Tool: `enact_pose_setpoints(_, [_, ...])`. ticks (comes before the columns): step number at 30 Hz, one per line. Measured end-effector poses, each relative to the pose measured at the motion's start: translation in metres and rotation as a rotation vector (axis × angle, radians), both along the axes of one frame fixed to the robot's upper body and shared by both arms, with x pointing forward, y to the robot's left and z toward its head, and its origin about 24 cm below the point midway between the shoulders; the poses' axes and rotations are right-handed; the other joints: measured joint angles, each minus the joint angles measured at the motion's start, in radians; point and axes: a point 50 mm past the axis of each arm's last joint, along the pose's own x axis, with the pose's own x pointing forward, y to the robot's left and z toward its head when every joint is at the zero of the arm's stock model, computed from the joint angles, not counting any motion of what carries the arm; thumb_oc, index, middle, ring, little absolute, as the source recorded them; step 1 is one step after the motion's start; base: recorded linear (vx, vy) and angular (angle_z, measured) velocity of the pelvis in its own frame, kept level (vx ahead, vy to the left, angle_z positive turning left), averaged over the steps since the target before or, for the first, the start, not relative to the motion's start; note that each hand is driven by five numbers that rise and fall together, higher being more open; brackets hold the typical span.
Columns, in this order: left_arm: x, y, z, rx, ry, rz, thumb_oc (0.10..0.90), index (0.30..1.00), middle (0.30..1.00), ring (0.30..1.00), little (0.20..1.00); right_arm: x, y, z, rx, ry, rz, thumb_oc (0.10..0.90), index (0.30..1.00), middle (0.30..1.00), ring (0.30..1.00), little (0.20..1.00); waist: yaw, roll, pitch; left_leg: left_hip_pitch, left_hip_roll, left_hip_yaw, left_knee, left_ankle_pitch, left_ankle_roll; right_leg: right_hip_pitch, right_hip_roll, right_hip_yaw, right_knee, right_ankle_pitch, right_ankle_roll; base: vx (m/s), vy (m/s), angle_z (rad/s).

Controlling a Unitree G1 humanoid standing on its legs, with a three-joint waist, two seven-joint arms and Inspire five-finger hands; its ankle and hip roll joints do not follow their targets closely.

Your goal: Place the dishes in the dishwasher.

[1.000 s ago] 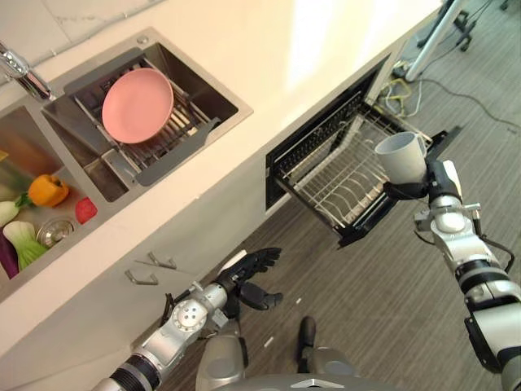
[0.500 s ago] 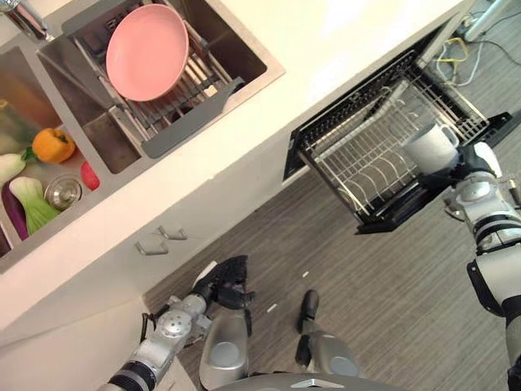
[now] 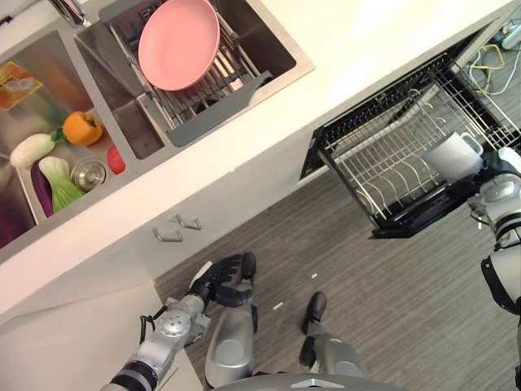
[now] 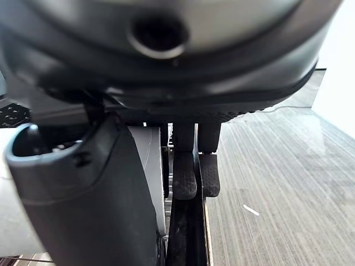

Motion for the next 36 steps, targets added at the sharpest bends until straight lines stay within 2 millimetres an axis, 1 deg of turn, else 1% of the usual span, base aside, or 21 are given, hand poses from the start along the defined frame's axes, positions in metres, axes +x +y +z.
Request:
enact_pose_setpoints(4, [0.000, -0.007, -0.001, -0.019, 0.001, -0.005, 0.800, 0.900, 0.900, 0.900, 0.900, -0.004, -0.005, 0.000, 0.007, 0.017, -0.014, 0.800, 0.900, 0.900, 0.900, 0.900, 0.000, 0.021, -0.016, -0.001, 0.002, -0.019, 0.000, 0.007, -0.003, 0.009, 0.006, -0.017, 0.000, 0.000, 0.000, -0.01, -0.002, 0.10])
enact_pose_setpoints(8, [0.000, -0.006, -0.002, -0.018, 0.007, -0.003, 0.800, 0.900, 0.900, 0.900, 0.900, -0.004, -0.005, 0.000, 0.013, 0.023, -0.011, 0.800, 0.900, 0.900, 0.900, 0.900, 0.000, 0.024, -0.019, -0.001, 0.007, -0.026, 0.000, 0.010, -0.005, 0.011, 0.010, -0.022, 0.000, -0.001, -0.001, -0.01, 0.001, 0.04])
enact_pose_setpoints(12, [-0.001, -0.006, -0.003, -0.015, 0.016, -0.001, 0.800, 0.900, 0.900, 0.900, 0.900, -0.004, -0.005, 0.000, 0.020, 0.028, -0.007, 0.800, 0.900, 0.900, 0.900, 0.900, 0.000, 0.021, -0.025, -0.002, 0.007, -0.026, 0.000, 0.011, -0.005, 0.011, 0.013, -0.022, 0.000, 0.000, -0.002, 0.00, 0.000, 0.00])
enact_pose_setpoints(22, [0.001, -0.005, -0.002, -0.010, 0.016, 0.002, 0.800, 0.900, 0.900, 0.900, 0.900, 0.004, 0.004, 0.002, 0.026, 0.083, 0.051, 0.800, 0.900, 0.900, 0.900, 0.900, -0.010, -0.006, -0.039, 0.004, 0.009, -0.022, 0.000, 0.012, -0.004, 0.014, 0.013, -0.018, 0.002, 0.003, -0.004, -0.01, 0.001, -0.01])
enact_pose_setpoints(25, [-0.001, 0.001, -0.003, -0.006, 0.023, 0.031, 0.800, 0.900, 0.900, 0.900, 0.900, 0.017, 0.019, 0.011, 0.018, 0.068, 0.121, 0.800, 0.900, 0.900, 0.900, 0.900, -0.041, -0.025, -0.036, 0.015, 0.011, -0.015, 0.000, 0.012, -0.004, 0.020, 0.012, -0.011, 0.004, 0.005, -0.007, -0.01, 0.011, -0.07])
enact_pose_setpoints(26, [-0.001, 0.006, -0.004, 0.000, 0.029, 0.051, 0.800, 0.900, 0.900, 0.900, 0.900, 0.023, 0.027, 0.016, 0.012, 0.043, 0.165, 0.800, 0.900, 0.900, 0.900, 0.900, -0.061, -0.033, -0.032, 0.025, 0.014, -0.014, 0.000, 0.012, -0.004, 0.028, 0.013, -0.010, 0.003, 0.005, -0.007, 0.00, 0.010, -0.16])
enact_pose_setpoints(27, [-0.003, 0.012, -0.007, 0.008, 0.042, 0.082, 0.800, 0.900, 0.900, 0.900, 0.900, 0.033, 0.045, 0.028, 0.021, -0.034, 0.252, 0.800, 0.900, 0.900, 0.900, 0.900, -0.080, -0.045, -0.036, 0.034, 0.016, -0.001, 0.000, 0.012, -0.004, 0.032, 0.013, 0.003, 0.003, 0.005, -0.007, 0.01, 0.005, -0.12])
enact_pose_setpoints(28, [-0.003, 0.012, -0.007, 0.008, 0.042, 0.082, 0.800, 0.900, 0.900, 0.900, 0.900, 0.033, 0.045, 0.028, 0.021, -0.034, 0.252, 0.800, 0.900, 0.900, 0.900, 0.900, -0.080, -0.045, -0.036, 0.034, 0.016, -0.001, 0.000, 0.012, -0.004, 0.032, 0.013, 0.003, 0.003, 0.005, -0.007, 0.03, 0.003, -0.26])
enact_pose_setpoints(29, [-0.003, 0.016, -0.006, 0.014, 0.043, 0.094, 0.800, 0.900, 0.900, 0.900, 0.900, 0.039, 0.057, 0.037, 0.022, -0.102, 0.310, 0.800, 0.900, 0.900, 0.900, 0.900, -0.082, -0.052, -0.036, 0.042, 0.019, 0.009, 0.000, 0.012, -0.004, 0.032, 0.016, 0.013, 0.002, 0.008, -0.010, 0.04, 0.004, -0.15])
enact_pose_setpoints(30, [0.001, 0.015, -0.004, 0.009, 0.032, 0.097, 0.800, 0.900, 0.900, 0.900, 0.900, 0.041, 0.064, 0.046, 0.021, -0.173, 0.350, 0.800, 0.900, 0.900, 0.900, 0.900, -0.088, -0.057, -0.038, 0.050, 0.029, 0.007, 0.000, 0.009, -0.007, 0.040, 0.015, 0.016, 0.002, 0.010, -0.012, 0.09, 0.000, -0.10])
enact_pose_setpoints(31, [-0.001, 0.016, -0.005, 0.000, 0.035, 0.116, 0.800, 0.900, 0.900, 0.900, 0.900, 0.038, 0.075, 0.045, 0.031, -0.220, 0.405, 0.800, 0.900, 0.900, 0.900, 0.900, -0.089, -0.064, -0.040, 0.063, 0.029, 0.004, 0.000, 0.008, -0.008, 0.055, 0.016, 0.013, 0.002, 0.008, -0.012, 0.09, -0.004, 0.06])
enact_pose_setpoints(32, [-0.006, 0.017, -0.009, -0.010, 0.055, 0.144, 0.800, 0.900, 0.900, 0.900, 0.900, 0.018, 0.089, 0.031, 0.109, -0.332, 0.492, 0.800, 0.900, 0.900, 0.900, 0.900, -0.085, -0.077, -0.042, 0.101, 0.028, 0.007, 0.000, 0.000, -0.016, 0.091, 0.013, 0.015, 0.002, -0.001, -0.004, 0.11, -0.007, 0.11])
enact_pose_setpoints(33, [-0.011, 0.018, -0.012, -0.014, 0.074, 0.162, 0.800, 0.900, 0.900, 0.900, 0.900, 0.002, 0.098, 0.022, 0.160, -0.405, 0.539, 0.800, 0.900, 0.900, 0.900, 0.900, -0.085, -0.084, -0.047, 0.126, 0.022, 0.006, -0.001, -0.006, -0.016, 0.117, 0.008, 0.016, 0.001, -0.008, -0.001, 0.08, -0.005, -0.02])
enact_pose_setpoints(34, [-0.017, 0.021, -0.015, -0.011, 0.089, 0.174, 0.800, 0.900, 0.900, 0.900, 0.900, -0.004, 0.110, 0.008, 0.203, -0.415, 0.582, 0.800, 0.900, 0.900, 0.900, 0.900, -0.093, -0.096, -0.065, 0.141, 0.018, 0.010, 0.000, -0.017, -0.018, 0.129, 0.004, 0.020, 0.001, -0.019, -0.011, 0.08, -0.006, -0.06])
enact_pose_setpoints(35, [-0.019, 0.022, -0.016, -0.008, 0.095, 0.177, 0.800, 0.900, 0.900, 0.900, 0.900, -0.006, 0.112, 0.004, 0.213, -0.413, 0.587, 0.800, 0.900, 0.900, 0.900, 0.900, -0.094, -0.096, -0.068, 0.144, 0.018, 0.012, -0.001, -0.020, -0.019, 0.131, 0.004, 0.023, 0.001, -0.019, -0.011, 0.07, -0.012, -0.08])
enact_pose_setpoints(36, [-0.023, 0.025, -0.021, -0.005, 0.124, 0.198, 0.800, 0.900, 0.900, 0.900, 0.900, -0.025, 0.114, -0.023, 0.320, -0.424, 0.546, 0.800, 0.900, 0.900, 0.900, 0.900, -0.098, -0.102, -0.098, 0.149, 0.018, 0.010, -0.001, -0.025, -0.019, 0.140, 0.005, 0.022, 0.001, -0.023, -0.012, 0.06, -0.017, 0.03])
